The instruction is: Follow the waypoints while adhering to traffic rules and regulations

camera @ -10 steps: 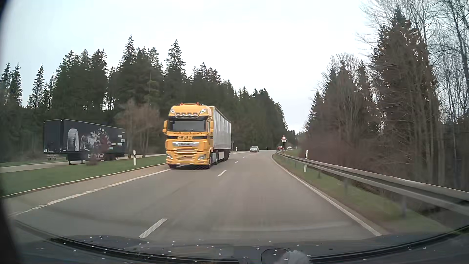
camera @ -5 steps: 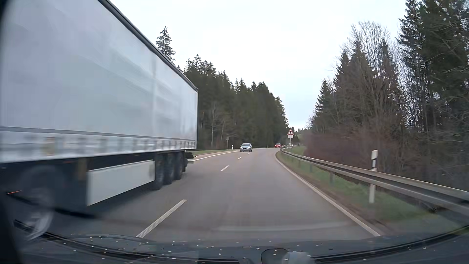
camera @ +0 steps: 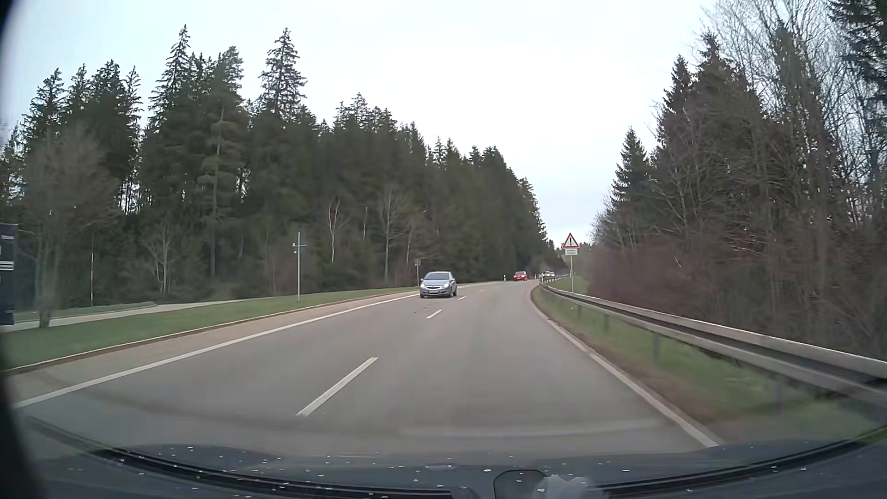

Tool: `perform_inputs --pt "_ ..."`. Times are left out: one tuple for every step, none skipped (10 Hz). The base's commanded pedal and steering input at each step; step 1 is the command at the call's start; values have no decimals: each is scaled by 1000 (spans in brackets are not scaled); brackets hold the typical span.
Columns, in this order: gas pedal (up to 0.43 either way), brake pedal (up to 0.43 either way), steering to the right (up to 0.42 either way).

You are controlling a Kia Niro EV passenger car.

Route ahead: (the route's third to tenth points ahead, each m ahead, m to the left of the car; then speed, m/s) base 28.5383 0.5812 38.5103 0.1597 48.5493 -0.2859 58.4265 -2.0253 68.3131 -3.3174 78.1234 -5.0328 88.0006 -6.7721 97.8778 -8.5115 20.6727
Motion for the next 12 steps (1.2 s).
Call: perform_inputs --pt "287 0 8" --pt "287 0 11" --pt "287 0 11" --pt "299 0 10" --pt "299 0 11" --pt "299 0 11" --pt "299 0 12" --pt "299 0 13" --pt "299 0 14" --pt "299 0 16" --pt "299 0 18" --pt "299 0 18"
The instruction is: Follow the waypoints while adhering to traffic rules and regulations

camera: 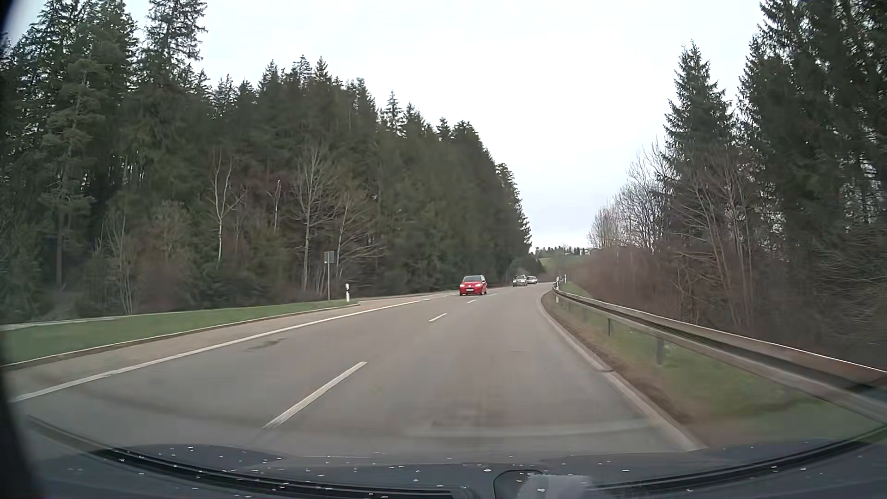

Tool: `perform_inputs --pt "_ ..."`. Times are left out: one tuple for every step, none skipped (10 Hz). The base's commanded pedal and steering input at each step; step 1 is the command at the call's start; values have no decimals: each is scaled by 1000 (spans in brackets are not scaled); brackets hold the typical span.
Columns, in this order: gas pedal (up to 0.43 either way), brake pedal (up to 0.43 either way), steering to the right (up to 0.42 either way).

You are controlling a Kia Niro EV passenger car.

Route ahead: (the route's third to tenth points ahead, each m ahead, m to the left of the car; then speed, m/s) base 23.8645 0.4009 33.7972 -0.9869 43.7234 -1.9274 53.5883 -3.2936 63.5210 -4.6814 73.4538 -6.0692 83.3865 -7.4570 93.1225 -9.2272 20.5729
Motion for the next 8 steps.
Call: perform_inputs --pt "299 0 18" --pt "299 0 18" --pt "299 0 19" --pt "299 0 19" --pt "299 0 19" --pt "299 0 19" --pt "299 0 20" --pt "299 0 20"
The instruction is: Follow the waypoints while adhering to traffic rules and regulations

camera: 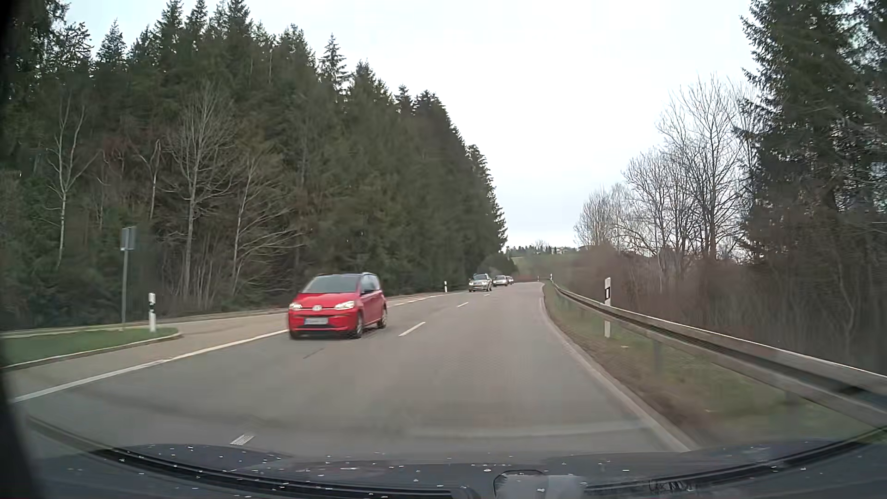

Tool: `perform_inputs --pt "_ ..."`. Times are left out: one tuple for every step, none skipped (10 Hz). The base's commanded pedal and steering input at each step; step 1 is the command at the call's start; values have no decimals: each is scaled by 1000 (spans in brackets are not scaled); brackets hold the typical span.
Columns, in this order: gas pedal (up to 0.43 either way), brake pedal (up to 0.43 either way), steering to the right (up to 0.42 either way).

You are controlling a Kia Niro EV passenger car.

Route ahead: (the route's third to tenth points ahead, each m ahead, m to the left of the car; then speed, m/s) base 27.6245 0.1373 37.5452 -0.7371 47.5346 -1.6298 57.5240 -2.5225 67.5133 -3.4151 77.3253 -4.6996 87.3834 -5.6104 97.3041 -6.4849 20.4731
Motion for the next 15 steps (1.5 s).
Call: perform_inputs --pt "299 0 20" --pt "299 0 20" --pt "299 0 20" --pt "299 0 20" --pt "299 0 19" --pt "299 0 19" --pt "299 0 18" --pt "299 0 18" --pt "287 0 18" --pt "287 0 18" --pt "287 0 15" --pt "287 0 12" --pt "287 0 12" --pt "287 0 12" --pt "280 0 11"
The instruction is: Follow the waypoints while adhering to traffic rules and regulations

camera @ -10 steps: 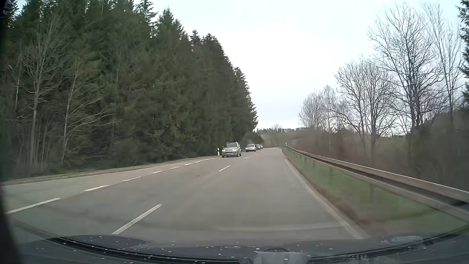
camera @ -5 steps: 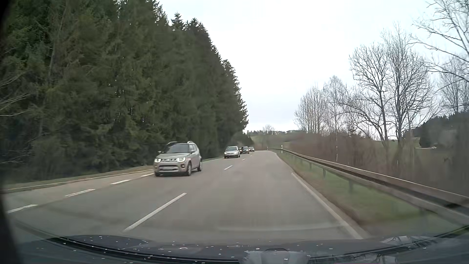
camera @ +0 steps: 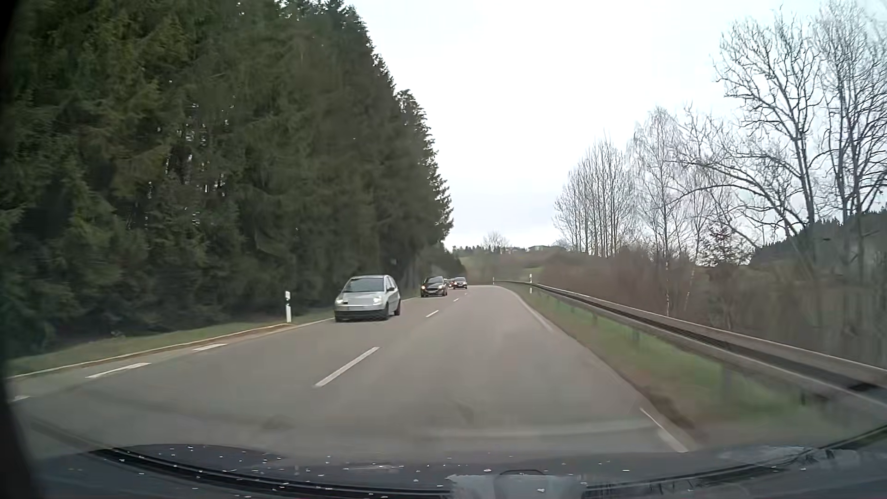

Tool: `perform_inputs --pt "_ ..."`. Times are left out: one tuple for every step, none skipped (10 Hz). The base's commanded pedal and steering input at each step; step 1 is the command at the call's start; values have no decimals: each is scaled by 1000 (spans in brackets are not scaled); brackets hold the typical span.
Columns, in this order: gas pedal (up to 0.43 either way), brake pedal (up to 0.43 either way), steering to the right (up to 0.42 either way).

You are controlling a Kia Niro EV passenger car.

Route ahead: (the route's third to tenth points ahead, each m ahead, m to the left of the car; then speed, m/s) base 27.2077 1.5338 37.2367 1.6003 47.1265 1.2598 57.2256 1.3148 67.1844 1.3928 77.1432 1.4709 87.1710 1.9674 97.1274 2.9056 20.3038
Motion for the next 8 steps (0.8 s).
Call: perform_inputs --pt "280 0 7" --pt "280 0 7" --pt "280 0 6" --pt "280 0 6" --pt "280 0 5" --pt "268 0 3" --pt "268 0 2" --pt "268 0 2"
